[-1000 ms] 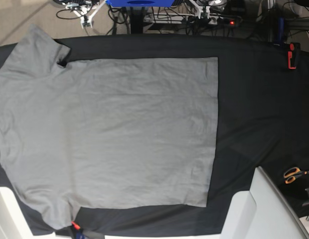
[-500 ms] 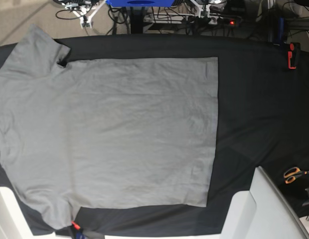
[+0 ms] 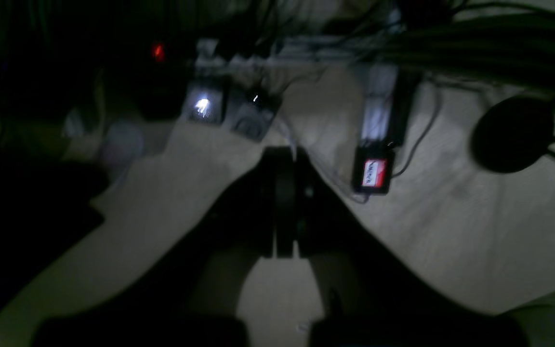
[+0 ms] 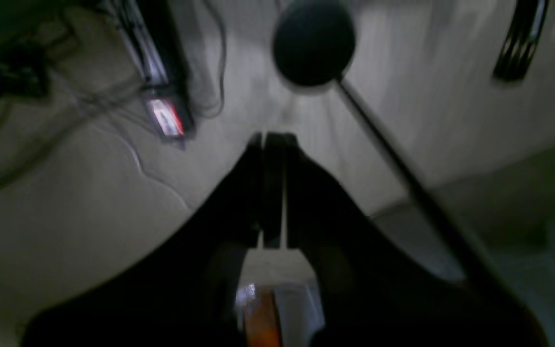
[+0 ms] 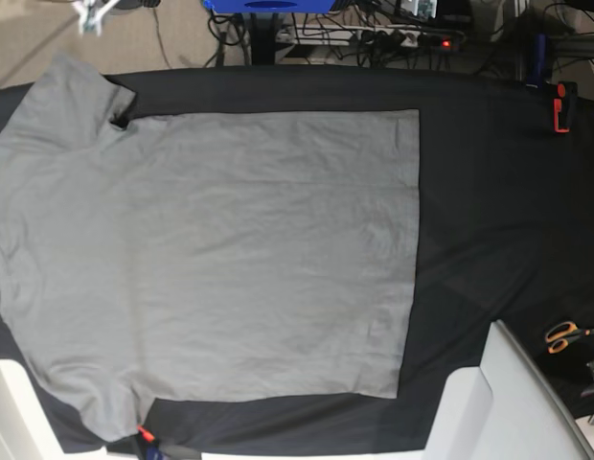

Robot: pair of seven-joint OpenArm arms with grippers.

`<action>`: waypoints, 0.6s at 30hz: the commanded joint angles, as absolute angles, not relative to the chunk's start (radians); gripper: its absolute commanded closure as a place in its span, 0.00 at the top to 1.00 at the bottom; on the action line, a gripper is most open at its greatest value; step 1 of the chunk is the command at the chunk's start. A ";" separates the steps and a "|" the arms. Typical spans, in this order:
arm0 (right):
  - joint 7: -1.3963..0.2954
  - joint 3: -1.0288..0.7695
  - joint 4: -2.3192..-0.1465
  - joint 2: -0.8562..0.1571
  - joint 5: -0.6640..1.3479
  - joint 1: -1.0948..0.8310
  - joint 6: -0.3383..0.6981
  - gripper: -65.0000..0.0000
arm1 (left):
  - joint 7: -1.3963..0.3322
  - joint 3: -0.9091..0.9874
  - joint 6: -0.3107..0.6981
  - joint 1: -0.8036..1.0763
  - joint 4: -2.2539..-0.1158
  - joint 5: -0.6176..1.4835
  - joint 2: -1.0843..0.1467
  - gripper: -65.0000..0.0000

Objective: Fold the T-shirt properly

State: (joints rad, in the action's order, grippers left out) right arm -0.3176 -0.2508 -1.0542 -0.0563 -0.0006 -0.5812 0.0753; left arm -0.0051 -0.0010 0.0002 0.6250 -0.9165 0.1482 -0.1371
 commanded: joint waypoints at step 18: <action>-0.685 -0.585 -1.922 -0.019 0.102 -0.723 0.325 0.01 | -0.010 0.346 -0.004 0.997 -1.857 0.150 -0.188 0.00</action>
State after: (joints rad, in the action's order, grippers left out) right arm -0.6991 -0.5804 -1.9053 -0.0097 0.1165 -0.7105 0.3496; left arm -0.0235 0.3347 0.0078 0.9779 -1.8488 0.1474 -0.1818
